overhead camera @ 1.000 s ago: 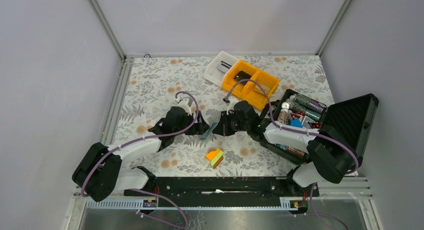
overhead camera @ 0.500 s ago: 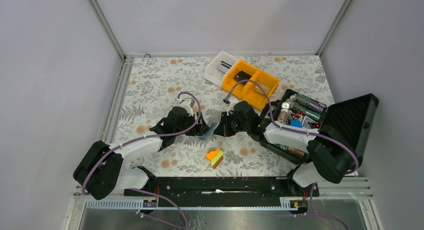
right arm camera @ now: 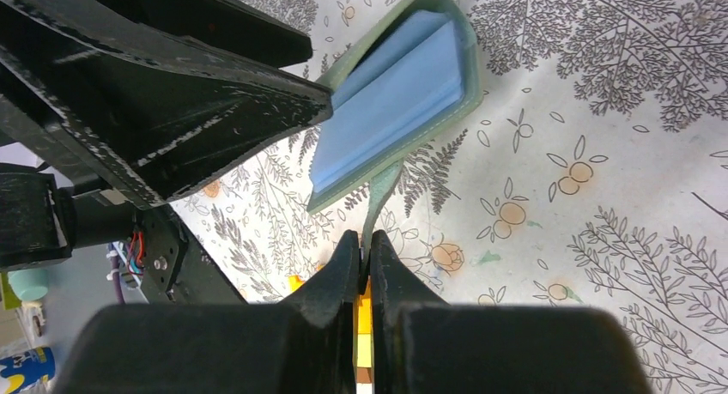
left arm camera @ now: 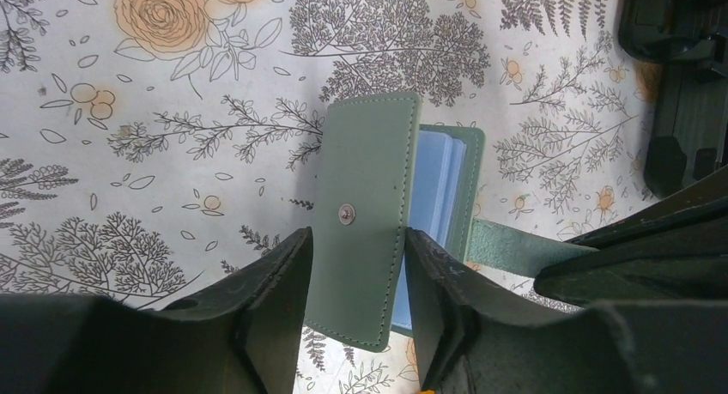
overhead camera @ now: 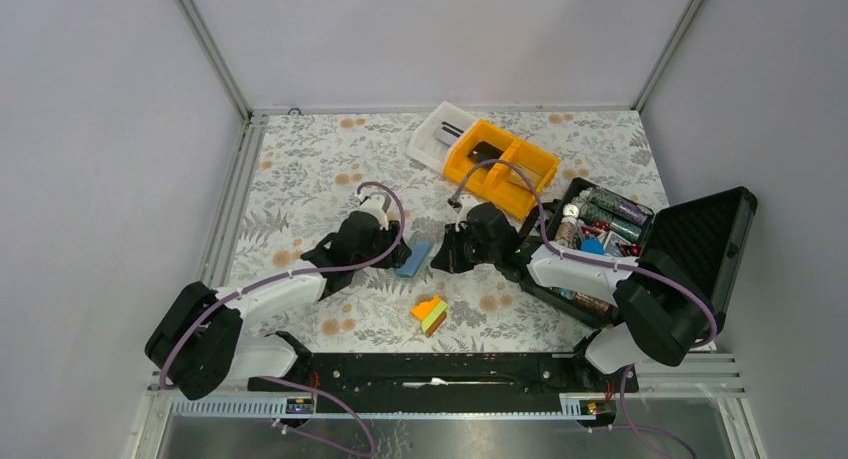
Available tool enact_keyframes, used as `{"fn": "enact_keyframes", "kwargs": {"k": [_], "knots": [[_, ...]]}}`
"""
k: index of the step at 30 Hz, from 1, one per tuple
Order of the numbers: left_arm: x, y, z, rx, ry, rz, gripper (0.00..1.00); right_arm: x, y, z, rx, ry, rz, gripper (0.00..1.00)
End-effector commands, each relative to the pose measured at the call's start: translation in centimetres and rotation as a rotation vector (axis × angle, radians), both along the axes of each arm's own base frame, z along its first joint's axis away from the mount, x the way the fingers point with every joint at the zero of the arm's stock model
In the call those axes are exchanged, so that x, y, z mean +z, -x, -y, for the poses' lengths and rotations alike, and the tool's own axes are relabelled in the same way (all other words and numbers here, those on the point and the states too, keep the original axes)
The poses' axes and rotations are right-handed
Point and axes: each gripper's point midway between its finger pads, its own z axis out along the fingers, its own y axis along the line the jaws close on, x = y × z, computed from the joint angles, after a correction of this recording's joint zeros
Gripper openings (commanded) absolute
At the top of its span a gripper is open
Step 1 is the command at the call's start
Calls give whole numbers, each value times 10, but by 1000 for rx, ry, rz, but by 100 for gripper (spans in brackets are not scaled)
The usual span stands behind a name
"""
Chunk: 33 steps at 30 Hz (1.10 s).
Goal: Put the credit cards into the card holder
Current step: Place the card holder at the center of the board.
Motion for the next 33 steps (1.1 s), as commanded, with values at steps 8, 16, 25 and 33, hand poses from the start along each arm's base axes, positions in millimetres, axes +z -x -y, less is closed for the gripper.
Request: {"fn": "enact_keyframes", "kwargs": {"k": [8,16,25,33], "knots": [[4,-11,-18,85,-77,52,29,-3,-16,7,-56,58,39,0],[-8,-6,-29,116,-120,35,17,-14,-17,13,-78,97,23,0],[-15,16,-23,164,64,-23,0,3,-31,15,-147,114,47,51],[-2,28,-28,261,233,-35,0,35,-45,5,-201,75,49,54]]}}
